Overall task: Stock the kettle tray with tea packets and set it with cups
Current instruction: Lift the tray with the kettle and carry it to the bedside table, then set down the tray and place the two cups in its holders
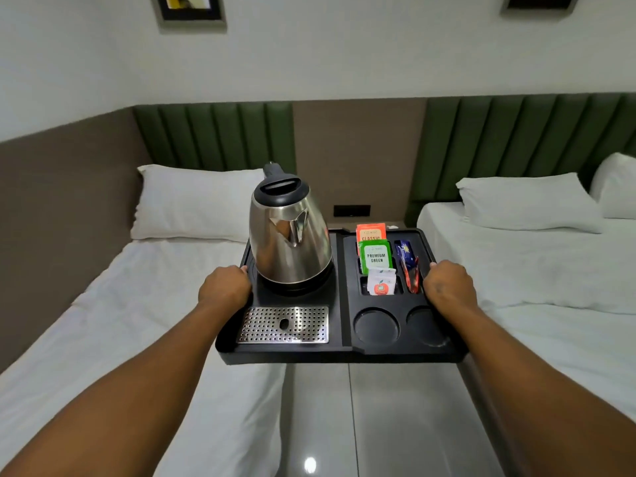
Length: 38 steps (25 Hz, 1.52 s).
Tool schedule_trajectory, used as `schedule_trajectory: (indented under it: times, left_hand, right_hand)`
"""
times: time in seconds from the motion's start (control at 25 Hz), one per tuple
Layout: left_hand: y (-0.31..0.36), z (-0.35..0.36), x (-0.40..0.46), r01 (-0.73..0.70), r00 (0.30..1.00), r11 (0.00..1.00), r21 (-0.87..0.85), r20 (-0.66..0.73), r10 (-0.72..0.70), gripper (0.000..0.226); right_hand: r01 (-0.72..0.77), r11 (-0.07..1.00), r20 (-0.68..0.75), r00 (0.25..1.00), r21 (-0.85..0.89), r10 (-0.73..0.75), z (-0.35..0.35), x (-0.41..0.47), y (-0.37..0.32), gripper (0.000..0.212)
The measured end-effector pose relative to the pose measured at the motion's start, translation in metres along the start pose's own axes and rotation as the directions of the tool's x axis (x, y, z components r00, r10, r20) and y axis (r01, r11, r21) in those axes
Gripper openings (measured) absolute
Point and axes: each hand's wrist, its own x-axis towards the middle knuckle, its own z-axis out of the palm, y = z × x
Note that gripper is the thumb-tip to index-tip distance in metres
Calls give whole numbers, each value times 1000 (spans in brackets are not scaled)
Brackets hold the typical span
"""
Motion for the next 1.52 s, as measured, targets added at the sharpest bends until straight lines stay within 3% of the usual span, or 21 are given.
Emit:
schedule_trajectory:
  times: [0.6,0.8,0.96,1.12,1.28,1.4,1.52]
  left_hand:
    - [219,187,483,33,998,999,-43,55,-30,55]
    - [254,308,654,-5,998,1000,-20,70,6,54]
    - [267,437,777,-42,992,999,33,118,38,47]
    - [265,560,858,-108,981,986,124,172,86,29]
    - [244,680,893,-251,916,931,265,377,140,18]
    - [234,730,899,-247,918,911,330,380,111,20]
    - [230,757,905,-305,919,897,319,347,189,23]
  right_hand:
    - [-28,998,78,997,56,24,253,500,-75,38]
    - [-65,997,142,987,-48,72,397,641,-79,40]
    - [-64,992,308,947,-111,95,537,741,-53,32]
    - [-66,979,339,932,-195,130,671,805,-10,35]
    - [13,977,389,919,-212,72,790,836,28,31]
    - [15,967,391,916,-254,89,836,850,42,36]
    - [-9,961,395,911,-277,122,863,861,53,38]
